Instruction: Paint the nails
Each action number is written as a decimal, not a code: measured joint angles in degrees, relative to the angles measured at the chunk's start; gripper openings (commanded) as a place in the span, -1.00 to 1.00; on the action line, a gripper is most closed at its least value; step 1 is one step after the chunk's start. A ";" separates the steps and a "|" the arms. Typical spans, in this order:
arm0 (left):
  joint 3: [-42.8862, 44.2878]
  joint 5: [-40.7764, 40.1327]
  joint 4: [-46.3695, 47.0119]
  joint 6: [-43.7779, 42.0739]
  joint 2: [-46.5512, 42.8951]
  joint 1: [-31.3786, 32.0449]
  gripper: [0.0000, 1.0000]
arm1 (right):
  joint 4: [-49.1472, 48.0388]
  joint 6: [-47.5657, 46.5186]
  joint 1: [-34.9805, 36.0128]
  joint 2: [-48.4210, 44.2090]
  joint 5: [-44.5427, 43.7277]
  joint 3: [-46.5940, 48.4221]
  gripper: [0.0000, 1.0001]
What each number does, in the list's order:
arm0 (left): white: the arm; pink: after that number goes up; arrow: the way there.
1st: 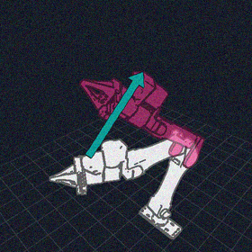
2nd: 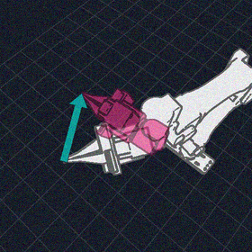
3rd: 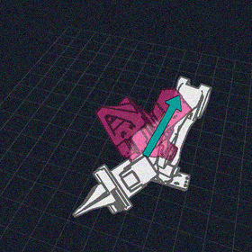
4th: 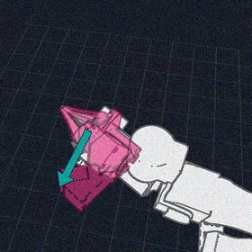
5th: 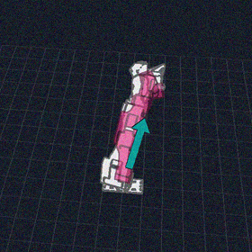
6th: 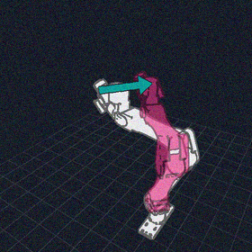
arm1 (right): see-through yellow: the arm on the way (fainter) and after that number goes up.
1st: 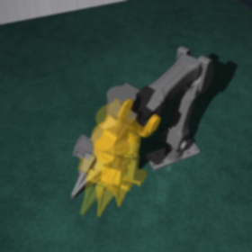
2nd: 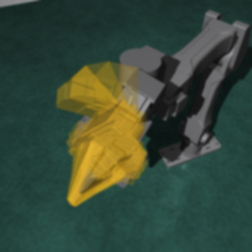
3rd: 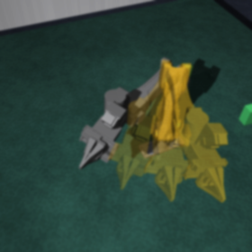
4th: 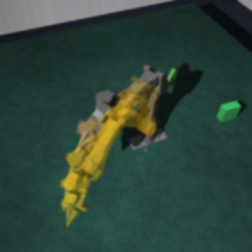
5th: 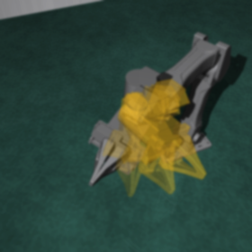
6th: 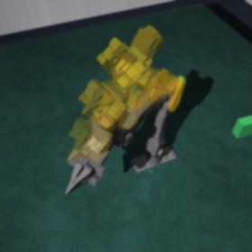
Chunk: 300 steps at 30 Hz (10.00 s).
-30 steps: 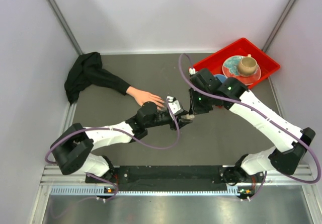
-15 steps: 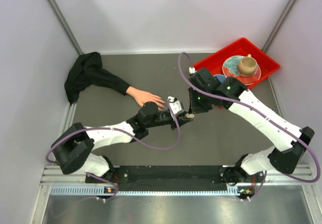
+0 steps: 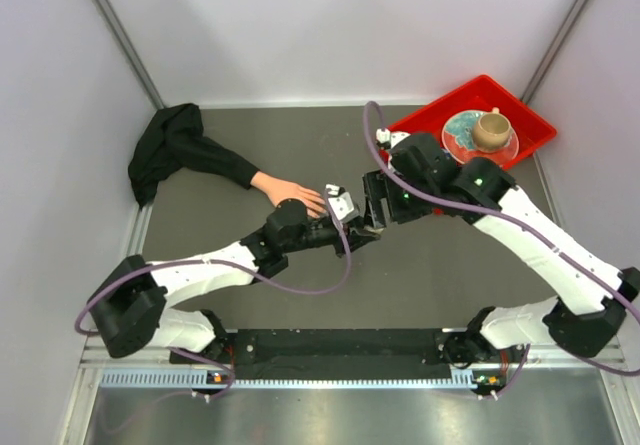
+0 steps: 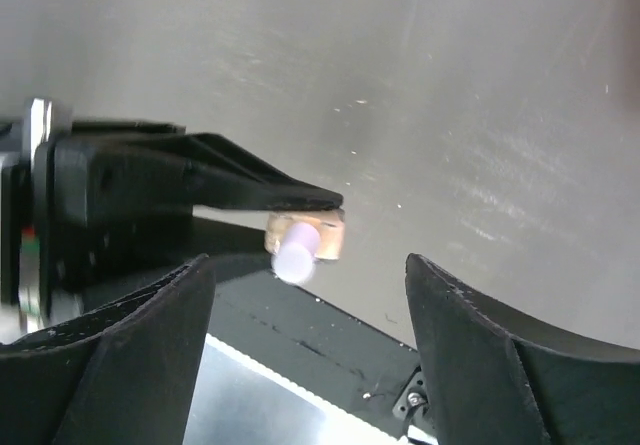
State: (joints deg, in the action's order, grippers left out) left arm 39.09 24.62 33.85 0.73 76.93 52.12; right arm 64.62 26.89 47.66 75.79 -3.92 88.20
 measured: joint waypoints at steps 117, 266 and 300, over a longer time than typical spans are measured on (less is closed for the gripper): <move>4.70 -21.99 -22.32 3.08 -14.69 -0.68 -1.00 | -4.83 2.60 8.48 11.21 -10.78 12.07 -1.00; 9.46 20.00 -31.80 13.64 -30.97 -4.55 -1.00 | -31.65 -22.77 12.37 -9.99 30.86 -5.77 -0.22; 10.25 -16.35 -38.97 11.32 -25.51 -3.72 -1.00 | -21.75 -4.79 15.63 4.35 -10.29 5.38 -1.00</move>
State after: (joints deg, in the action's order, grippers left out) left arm 49.34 8.27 -5.13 12.05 51.42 48.40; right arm 42.87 22.11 63.29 80.14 -14.22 93.58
